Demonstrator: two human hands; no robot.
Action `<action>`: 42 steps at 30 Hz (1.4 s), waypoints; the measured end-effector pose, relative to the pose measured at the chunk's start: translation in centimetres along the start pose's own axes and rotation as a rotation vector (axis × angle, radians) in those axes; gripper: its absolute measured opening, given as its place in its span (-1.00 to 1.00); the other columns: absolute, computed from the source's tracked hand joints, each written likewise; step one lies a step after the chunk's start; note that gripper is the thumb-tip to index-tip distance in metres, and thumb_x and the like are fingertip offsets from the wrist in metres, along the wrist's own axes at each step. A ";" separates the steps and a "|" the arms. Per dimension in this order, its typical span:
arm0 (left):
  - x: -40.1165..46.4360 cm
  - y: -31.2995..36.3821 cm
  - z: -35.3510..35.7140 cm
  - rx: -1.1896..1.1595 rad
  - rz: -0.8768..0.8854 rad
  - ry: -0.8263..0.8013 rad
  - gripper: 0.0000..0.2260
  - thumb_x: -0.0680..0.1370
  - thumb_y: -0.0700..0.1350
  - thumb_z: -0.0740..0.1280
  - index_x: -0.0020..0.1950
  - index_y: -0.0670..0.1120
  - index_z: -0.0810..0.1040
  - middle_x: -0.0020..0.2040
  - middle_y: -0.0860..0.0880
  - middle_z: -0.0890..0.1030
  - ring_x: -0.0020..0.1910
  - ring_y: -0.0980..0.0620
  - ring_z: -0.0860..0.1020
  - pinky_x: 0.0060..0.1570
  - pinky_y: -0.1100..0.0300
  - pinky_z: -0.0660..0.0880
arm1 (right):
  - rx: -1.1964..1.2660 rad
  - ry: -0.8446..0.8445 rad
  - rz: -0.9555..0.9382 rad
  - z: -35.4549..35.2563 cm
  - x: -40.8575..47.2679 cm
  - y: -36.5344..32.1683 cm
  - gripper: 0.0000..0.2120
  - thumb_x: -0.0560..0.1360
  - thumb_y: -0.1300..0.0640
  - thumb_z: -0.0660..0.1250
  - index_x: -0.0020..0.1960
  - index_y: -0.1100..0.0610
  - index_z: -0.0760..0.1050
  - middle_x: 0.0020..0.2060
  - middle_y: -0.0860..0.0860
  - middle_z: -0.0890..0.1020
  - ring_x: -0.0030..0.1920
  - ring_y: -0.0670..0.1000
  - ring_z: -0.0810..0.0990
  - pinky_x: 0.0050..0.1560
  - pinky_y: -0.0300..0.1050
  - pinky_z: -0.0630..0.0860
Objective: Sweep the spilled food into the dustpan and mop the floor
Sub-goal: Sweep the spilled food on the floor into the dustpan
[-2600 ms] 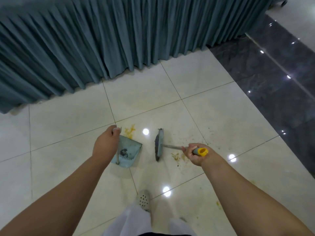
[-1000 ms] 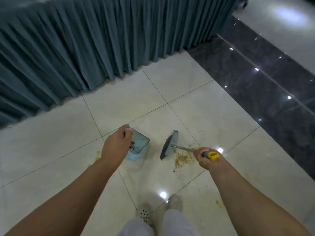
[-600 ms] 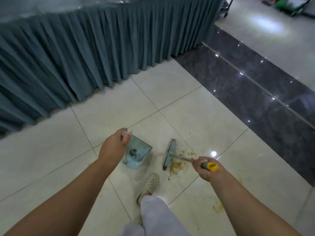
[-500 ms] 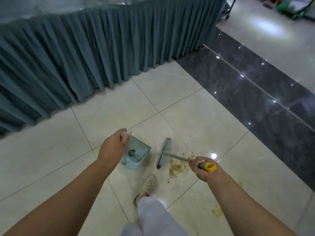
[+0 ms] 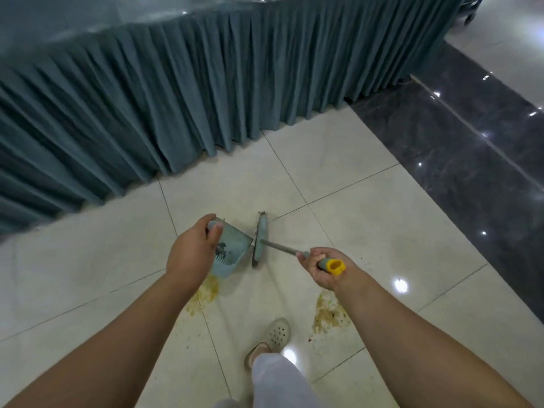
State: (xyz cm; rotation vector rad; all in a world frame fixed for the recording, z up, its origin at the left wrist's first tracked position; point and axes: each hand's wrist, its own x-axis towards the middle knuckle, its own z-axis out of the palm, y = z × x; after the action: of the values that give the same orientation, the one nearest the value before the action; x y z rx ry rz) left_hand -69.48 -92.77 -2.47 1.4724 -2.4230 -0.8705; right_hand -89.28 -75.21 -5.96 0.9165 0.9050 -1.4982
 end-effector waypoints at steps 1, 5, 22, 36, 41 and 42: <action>0.8 0.3 0.2 0.000 -0.007 0.009 -0.60 0.61 0.16 0.06 0.33 0.02 0.44 0.06 -0.07 0.65 -0.12 0.02 0.53 -0.27 0.21 0.31 | -0.011 0.004 0.011 1.1 0.7 -0.6 -0.90 0.60 0.32 0.10 0.10 0.28 0.31 -0.14 0.31 0.43 -0.75 0.00 0.37 -0.72 -0.33 0.37; 3.7 1.3 1.1 0.031 -0.032 -0.004 -0.61 0.60 0.15 0.08 0.36 0.03 0.41 0.10 -0.08 0.64 0.03 -0.11 0.58 -0.18 0.17 0.36 | -0.016 0.018 0.041 4.2 3.4 -2.9 -0.80 0.61 0.32 0.09 0.22 0.27 0.25 -0.13 0.32 0.43 -0.75 0.00 0.38 -0.72 -0.34 0.36; 9.7 10.4 7.7 0.051 0.071 -0.128 -0.61 0.60 0.16 0.10 0.36 0.05 0.41 0.12 -0.08 0.62 0.02 -0.06 0.56 -0.16 0.18 0.34 | 0.558 0.119 -0.162 -2.7 0.7 -14.2 -0.58 0.61 0.32 0.09 0.46 0.29 0.22 0.19 0.35 0.38 -0.47 -0.10 0.37 -0.66 -0.36 0.37; 8.5 19.5 13.1 0.091 0.316 -0.269 -0.59 0.60 0.17 0.06 0.37 0.05 0.38 0.08 -0.09 0.63 -0.14 0.02 0.51 -0.19 0.19 0.36 | 0.938 0.202 -0.298 -14.1 -6.9 -12.0 -0.55 0.59 0.32 0.14 0.47 0.28 0.23 0.37 0.33 0.30 -0.77 -0.03 0.35 -0.73 -0.34 0.30; 10.0 21.0 13.5 0.096 0.369 -0.282 -0.59 0.60 0.19 0.05 0.36 0.04 0.38 0.01 -0.09 0.63 -0.11 -0.07 0.55 -0.21 0.16 0.39 | 0.884 0.226 -0.339 -14.8 -7.5 -12.0 -0.55 0.60 0.32 0.13 0.48 0.24 0.21 0.36 0.33 0.31 -0.78 -0.04 0.29 -0.72 -0.34 0.31; 10.5 21.2 13.6 0.096 0.375 -0.280 -0.59 0.60 0.19 0.04 0.35 0.04 0.39 -0.04 -0.07 0.62 -0.17 -0.04 0.53 -0.24 0.16 0.39 | 0.861 0.225 -0.343 -14.6 -7.6 -12.1 -0.55 0.60 0.33 0.12 0.48 0.23 0.21 0.32 0.34 0.33 -0.77 -0.04 0.29 -0.72 -0.35 0.31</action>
State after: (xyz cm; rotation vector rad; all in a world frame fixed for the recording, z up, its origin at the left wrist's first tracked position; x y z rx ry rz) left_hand -96.55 -89.29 -3.12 0.9186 -2.8490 -0.9338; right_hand -99.60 -57.63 -4.34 1.6300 0.5674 -2.1726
